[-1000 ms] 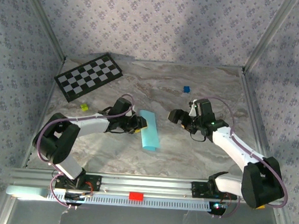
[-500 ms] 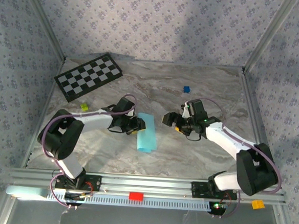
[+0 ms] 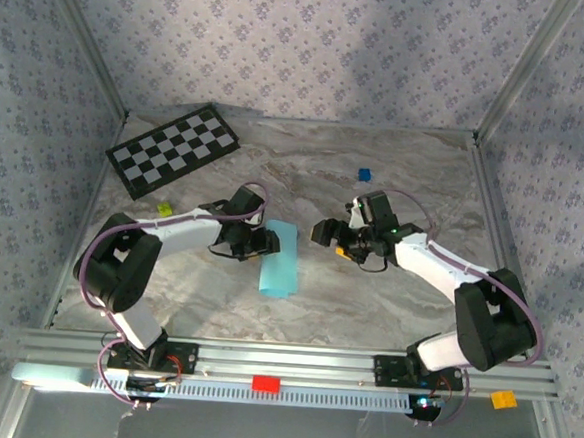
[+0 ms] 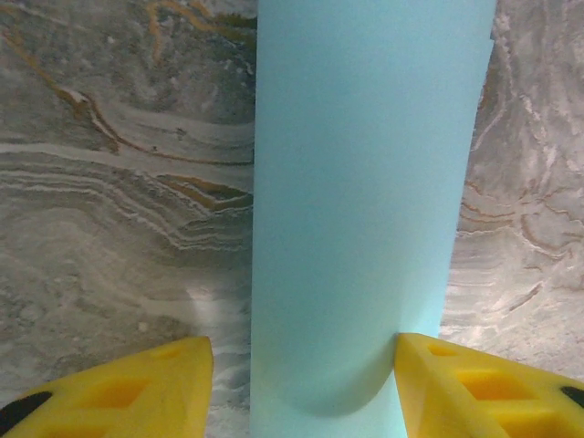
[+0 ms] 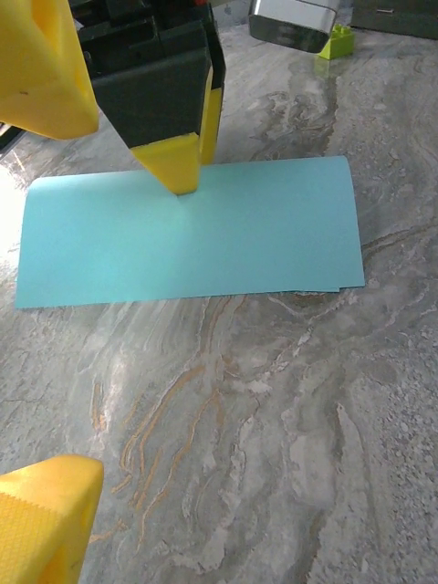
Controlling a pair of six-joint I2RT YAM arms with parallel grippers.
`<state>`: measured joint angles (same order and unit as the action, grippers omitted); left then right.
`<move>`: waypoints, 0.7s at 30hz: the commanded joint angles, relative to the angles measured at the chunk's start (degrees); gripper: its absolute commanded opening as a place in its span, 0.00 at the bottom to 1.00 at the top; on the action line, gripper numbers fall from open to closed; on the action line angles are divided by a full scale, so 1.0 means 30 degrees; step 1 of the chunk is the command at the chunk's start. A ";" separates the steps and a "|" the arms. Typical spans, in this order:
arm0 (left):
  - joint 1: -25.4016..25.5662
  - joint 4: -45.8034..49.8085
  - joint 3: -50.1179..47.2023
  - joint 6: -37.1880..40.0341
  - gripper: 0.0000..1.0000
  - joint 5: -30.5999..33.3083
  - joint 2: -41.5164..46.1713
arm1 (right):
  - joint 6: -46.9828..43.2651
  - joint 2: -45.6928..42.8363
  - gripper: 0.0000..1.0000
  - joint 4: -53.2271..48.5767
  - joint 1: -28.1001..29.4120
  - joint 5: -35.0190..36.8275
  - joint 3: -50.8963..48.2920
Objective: Fold a paper plane with a square sheet of paper (pick it up from the middle)
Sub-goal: First fold the square sheet of paper in half at the center of the table.
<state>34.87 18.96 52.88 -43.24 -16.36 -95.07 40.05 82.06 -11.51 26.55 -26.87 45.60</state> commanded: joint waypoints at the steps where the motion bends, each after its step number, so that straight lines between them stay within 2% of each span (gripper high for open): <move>1: -0.0037 0.1189 0.0704 0.0927 0.52 0.0502 -0.0069 | -0.0343 0.0464 0.91 -0.0019 0.0262 -0.0446 0.0553; 8: -0.0341 0.1856 0.1025 0.1880 0.46 0.0619 -0.0244 | -0.0226 0.0973 0.88 0.0110 0.0782 -0.0464 0.0765; 21: -0.0372 0.3630 0.2318 0.4498 0.45 0.0063 -0.1898 | -0.0416 0.1298 0.87 -0.0384 0.1046 -0.0329 0.1066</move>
<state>34.06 26.61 57.87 -32.86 -15.55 -99.68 40.01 85.56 -11.42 29.41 -27.49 47.22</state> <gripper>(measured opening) 0.453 0.868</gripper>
